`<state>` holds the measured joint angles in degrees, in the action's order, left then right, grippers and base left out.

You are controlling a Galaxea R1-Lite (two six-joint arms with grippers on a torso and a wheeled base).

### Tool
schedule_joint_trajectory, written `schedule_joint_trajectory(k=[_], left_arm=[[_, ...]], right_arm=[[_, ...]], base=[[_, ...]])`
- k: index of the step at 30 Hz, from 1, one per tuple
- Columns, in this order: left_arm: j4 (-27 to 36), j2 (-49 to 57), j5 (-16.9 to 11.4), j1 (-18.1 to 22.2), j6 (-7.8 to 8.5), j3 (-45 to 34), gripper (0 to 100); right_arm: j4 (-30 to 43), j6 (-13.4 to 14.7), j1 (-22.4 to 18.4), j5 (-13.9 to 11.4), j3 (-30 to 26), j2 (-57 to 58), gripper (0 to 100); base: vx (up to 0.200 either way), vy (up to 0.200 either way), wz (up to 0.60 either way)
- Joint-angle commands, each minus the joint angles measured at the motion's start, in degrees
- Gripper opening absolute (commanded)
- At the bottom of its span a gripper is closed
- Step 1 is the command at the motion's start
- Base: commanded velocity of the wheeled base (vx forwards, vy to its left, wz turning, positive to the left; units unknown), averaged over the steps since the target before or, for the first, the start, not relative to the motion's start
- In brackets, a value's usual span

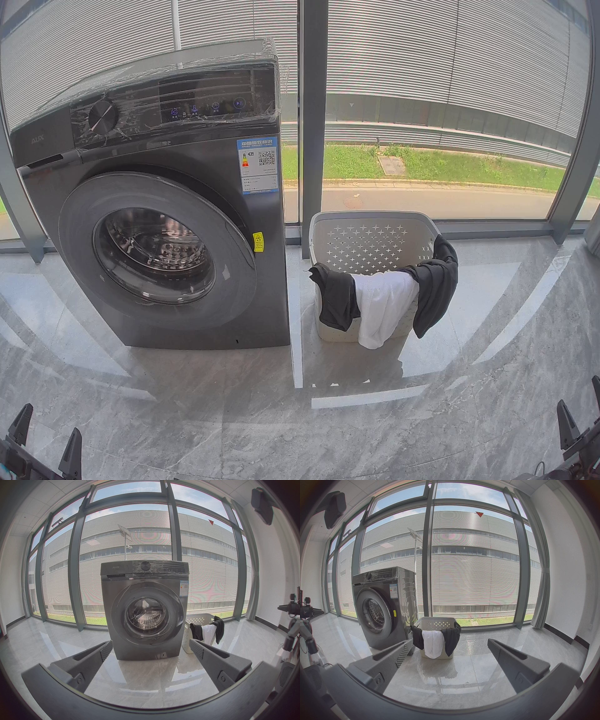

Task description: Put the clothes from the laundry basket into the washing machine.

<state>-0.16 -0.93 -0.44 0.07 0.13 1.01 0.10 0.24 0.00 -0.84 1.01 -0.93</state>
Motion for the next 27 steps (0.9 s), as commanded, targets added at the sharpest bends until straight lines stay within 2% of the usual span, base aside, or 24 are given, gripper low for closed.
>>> schedule_joint_trajectory(k=[1,27], left_arm=[[0.0,0.9,0.0,0.0,0.04,-1.0,100],[0.0,0.9,-0.2,0.0,0.13,-1.0,100]], right_arm=[[0.0,0.0,0.0,0.1,-1.0,0.9,100],[0.0,0.0,0.0,0.0,-1.0,0.9,100]], base=[[0.000,0.000,0.00],[0.000,0.000,0.00]])
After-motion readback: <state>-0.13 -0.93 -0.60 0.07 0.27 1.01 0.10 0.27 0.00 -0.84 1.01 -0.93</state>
